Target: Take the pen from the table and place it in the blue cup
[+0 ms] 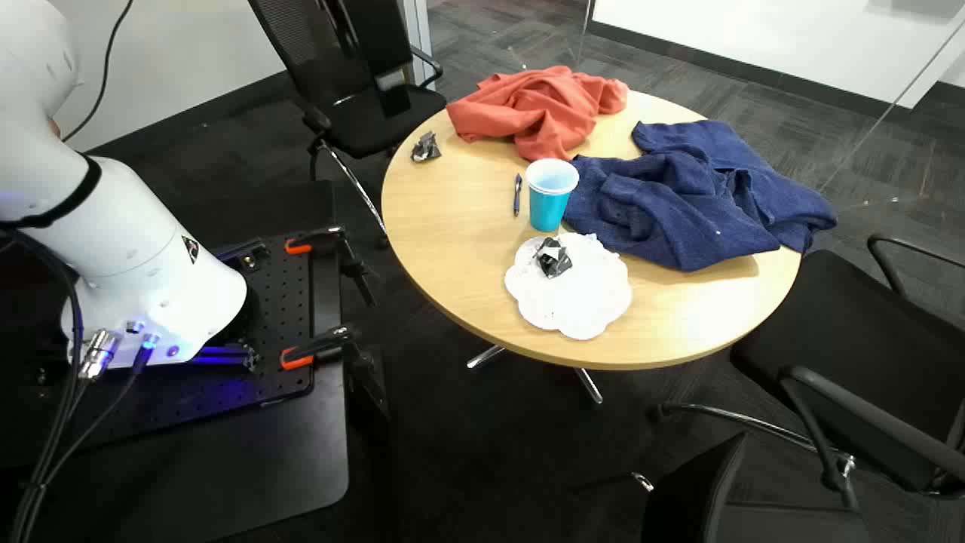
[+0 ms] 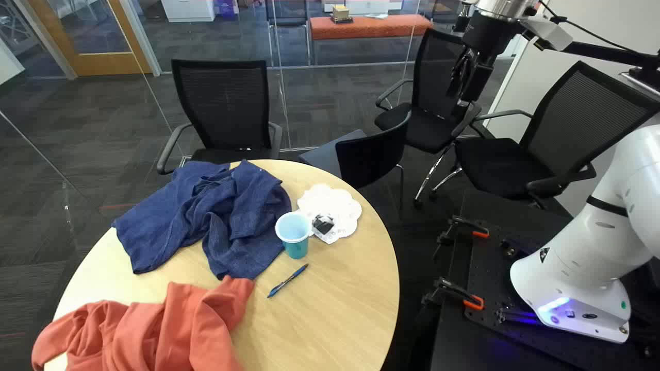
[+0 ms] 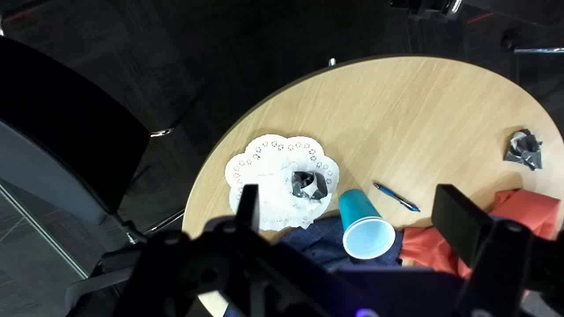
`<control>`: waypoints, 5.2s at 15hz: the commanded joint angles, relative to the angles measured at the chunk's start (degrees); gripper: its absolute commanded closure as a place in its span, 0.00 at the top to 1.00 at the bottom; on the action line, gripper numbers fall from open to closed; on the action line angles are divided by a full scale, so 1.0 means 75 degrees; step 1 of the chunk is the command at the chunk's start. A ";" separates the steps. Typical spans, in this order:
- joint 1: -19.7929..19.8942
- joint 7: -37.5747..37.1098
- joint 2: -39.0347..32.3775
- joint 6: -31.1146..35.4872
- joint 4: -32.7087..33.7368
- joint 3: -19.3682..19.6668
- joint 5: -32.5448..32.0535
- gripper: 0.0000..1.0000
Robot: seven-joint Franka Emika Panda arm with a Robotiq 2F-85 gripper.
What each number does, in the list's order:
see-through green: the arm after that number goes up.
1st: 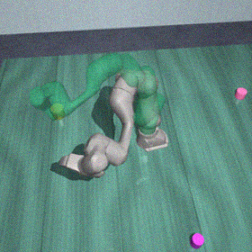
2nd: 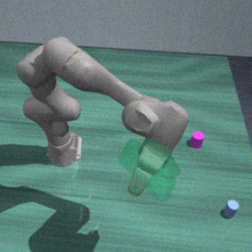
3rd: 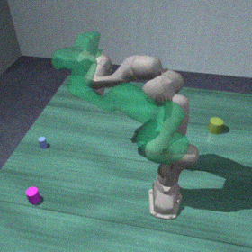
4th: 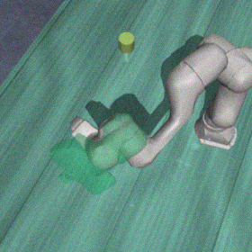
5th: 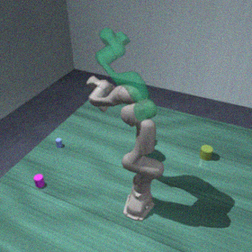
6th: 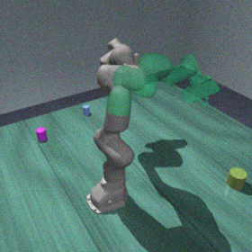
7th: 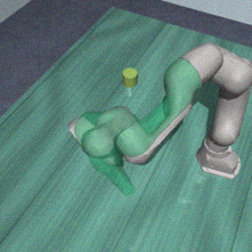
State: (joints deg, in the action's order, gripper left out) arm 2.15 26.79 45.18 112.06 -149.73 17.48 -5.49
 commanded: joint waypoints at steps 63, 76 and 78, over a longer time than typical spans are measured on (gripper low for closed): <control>-0.3092 0.3836 -0.5941 0.6350 0.1283 -0.2873 0.0952 1.00; -0.2461 0.3607 -0.6246 0.6697 0.1253 -0.3478 0.0718 1.00; -0.2338 0.3570 -0.6499 0.6940 0.1318 -0.3541 0.0542 1.00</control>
State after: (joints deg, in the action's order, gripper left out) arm -17.70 53.69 -0.32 160.83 -141.39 -7.47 0.01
